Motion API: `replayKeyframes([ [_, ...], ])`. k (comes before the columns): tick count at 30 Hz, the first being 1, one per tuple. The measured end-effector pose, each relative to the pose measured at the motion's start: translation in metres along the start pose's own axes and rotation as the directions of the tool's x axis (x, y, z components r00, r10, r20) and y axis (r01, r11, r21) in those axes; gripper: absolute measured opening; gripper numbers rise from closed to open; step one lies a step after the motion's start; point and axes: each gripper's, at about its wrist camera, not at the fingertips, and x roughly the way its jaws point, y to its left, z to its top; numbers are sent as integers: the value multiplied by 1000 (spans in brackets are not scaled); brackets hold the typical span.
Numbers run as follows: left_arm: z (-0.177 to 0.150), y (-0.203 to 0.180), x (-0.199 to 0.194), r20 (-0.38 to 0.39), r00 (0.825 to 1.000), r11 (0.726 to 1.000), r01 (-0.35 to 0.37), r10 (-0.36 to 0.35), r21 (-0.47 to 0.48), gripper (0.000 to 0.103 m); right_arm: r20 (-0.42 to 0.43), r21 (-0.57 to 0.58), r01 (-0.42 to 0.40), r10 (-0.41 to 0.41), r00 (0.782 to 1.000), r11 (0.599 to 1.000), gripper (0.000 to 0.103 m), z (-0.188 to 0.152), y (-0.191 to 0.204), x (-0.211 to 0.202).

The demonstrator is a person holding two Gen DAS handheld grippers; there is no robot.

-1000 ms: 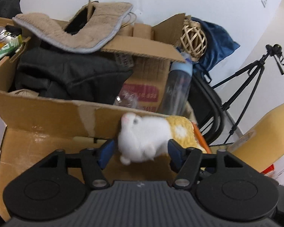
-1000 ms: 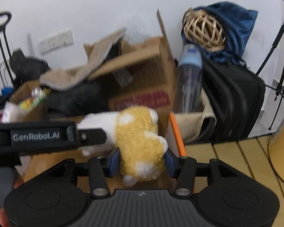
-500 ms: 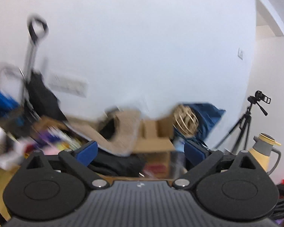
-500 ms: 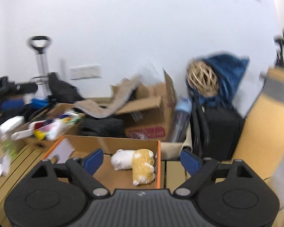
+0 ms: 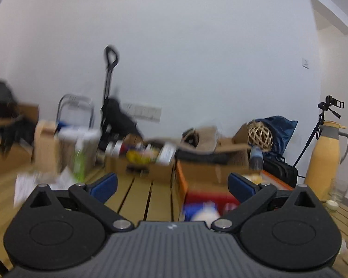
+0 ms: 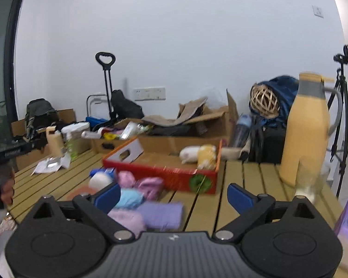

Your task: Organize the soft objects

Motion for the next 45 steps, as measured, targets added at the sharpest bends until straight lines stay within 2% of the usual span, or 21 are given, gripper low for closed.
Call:
replayKeyframes([
  [4, -33, 17, -28, -60, 998, 1000, -14, 13, -12, 103, -59, 48, 8, -5, 998, 999, 99, -34, 23, -1],
  [8, -47, 18, -55, -83, 997, 1000, -8, 10, 19, 103, -25, 35, 60, -59, 998, 998, 99, -61, 49, -15],
  [11, -63, 13, -74, -84, 996, 1000, 9, -10, -15, 103, -24, 58, 65, -64, 998, 996, 99, -79, 55, -22],
  [15, -78, -1, -72, -140, 989, 999, 35, -39, -30, 103, -26, 81, 81, -79, 997, 993, 99, -87, 50, -21],
  [19, -84, -22, -59, -179, 982, 998, 57, -52, 23, 102, 12, 104, 64, -65, 998, 993, 97, -91, 48, -19],
  [20, -85, -25, -54, -192, 980, 998, 59, -53, 23, 98, 14, 108, 46, -48, 999, 993, 96, -93, 49, -16],
  [21, -87, -27, -49, -205, 977, 998, 62, -57, 18, 96, 13, 112, 31, -33, 999, 993, 92, -93, 51, -12],
  [23, -88, -32, -35, -241, 968, 997, 74, -69, 10, 81, 11, 110, 7, -8, 1000, 994, 85, -92, 57, -2],
  [24, -89, -35, -28, -258, 963, 997, 76, -72, 7, 79, 8, 107, -19, 19, 1000, 994, 79, -90, 61, 5],
  [26, -89, -38, -10, -285, 956, 997, 73, -70, -2, 74, -10, 103, -80, 81, 997, 991, 60, -83, 70, 22],
  [27, -88, -40, -1, -299, 952, 997, 71, -69, -4, 69, -17, 101, -100, 102, 995, 990, 47, -79, 75, 30],
  [28, -87, -42, 7, -317, 946, 997, 76, -74, -5, 59, -26, 89, -121, 124, 992, 989, 42, -73, 82, 41],
  [32, -88, -46, 29, -356, 925, 991, 134, -135, -27, 25, -37, 27, -168, 169, 985, 985, 42, -51, 112, 81],
  [33, -89, -46, 31, -360, 923, 990, 139, -137, -21, 21, -40, 7, -175, 175, 984, 985, 42, -46, 119, 90],
  [37, -92, -42, 31, -352, 927, 991, 128, -131, -34, 14, -108, -95, -123, 112, 988, 988, 42, -34, 147, 138],
  [41, -89, -30, 31, -347, 925, 987, 131, -155, -93, 13, -168, -79, -109, 95, 981, 991, 42, -38, 150, 169],
  [42, -88, -27, 30, -343, 925, 986, 132, -161, -106, 13, -176, -71, -112, 98, 980, 991, 36, -40, 151, 173],
  [43, -88, -24, 30, -341, 925, 984, 133, -166, -116, 12, -175, -66, -110, 97, 980, 992, 25, -42, 151, 174],
  [45, -86, -19, 28, -329, 925, 979, 150, -189, -140, 12, -160, -49, -106, 97, 982, 993, 19, -43, 150, 170],
])
